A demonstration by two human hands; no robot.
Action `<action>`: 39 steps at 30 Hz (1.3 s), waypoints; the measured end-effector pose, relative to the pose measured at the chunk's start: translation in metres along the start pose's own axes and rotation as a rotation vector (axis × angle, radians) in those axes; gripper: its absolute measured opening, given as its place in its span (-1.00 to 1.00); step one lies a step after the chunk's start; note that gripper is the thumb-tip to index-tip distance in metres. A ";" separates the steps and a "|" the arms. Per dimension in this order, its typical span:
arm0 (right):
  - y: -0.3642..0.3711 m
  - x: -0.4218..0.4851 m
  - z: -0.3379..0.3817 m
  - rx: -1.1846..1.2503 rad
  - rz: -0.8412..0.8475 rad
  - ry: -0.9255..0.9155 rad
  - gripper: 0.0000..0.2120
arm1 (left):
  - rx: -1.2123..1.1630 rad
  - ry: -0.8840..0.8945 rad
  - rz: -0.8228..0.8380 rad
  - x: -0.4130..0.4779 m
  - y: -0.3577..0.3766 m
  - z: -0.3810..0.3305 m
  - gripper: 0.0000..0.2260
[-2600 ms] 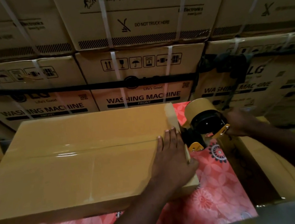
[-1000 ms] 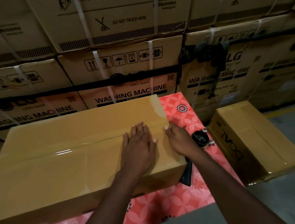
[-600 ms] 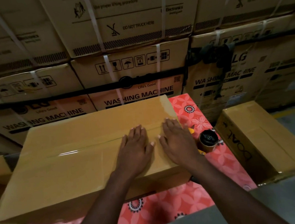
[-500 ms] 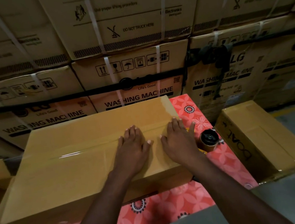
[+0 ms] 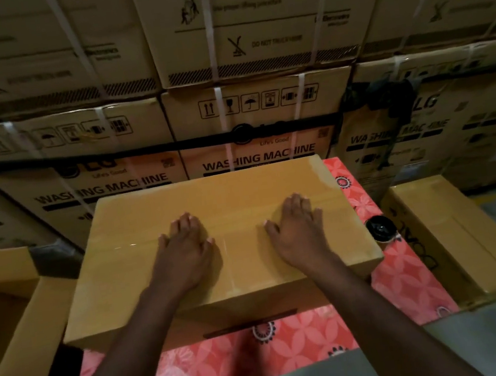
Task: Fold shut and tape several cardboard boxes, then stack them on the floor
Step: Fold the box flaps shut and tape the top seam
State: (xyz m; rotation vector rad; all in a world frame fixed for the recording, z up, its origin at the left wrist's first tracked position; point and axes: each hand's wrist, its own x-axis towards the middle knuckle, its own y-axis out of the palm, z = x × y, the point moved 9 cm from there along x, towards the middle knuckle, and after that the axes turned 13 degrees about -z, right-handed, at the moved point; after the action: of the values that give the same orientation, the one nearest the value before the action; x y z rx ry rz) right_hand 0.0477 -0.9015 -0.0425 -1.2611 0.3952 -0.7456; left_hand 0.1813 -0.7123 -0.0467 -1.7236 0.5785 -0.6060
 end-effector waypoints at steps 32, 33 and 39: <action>0.063 -0.073 0.256 0.171 0.089 -0.355 -0.24 | -0.346 -0.127 -0.191 -0.021 -0.039 0.171 -0.40; 0.071 -0.079 0.264 0.127 0.106 -0.418 -0.24 | -0.387 -0.161 -0.221 -0.023 -0.039 0.176 -0.42; 0.069 -0.056 0.226 0.077 0.052 -0.238 -0.26 | -0.944 -0.561 -0.162 -0.038 -0.020 0.220 -0.70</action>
State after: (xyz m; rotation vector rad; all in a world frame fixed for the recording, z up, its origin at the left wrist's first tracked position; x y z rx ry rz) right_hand 0.1741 -0.6942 -0.0516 -1.2454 0.2021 -0.5539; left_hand 0.3004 -0.5247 -0.0764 -2.7075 0.3235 0.1190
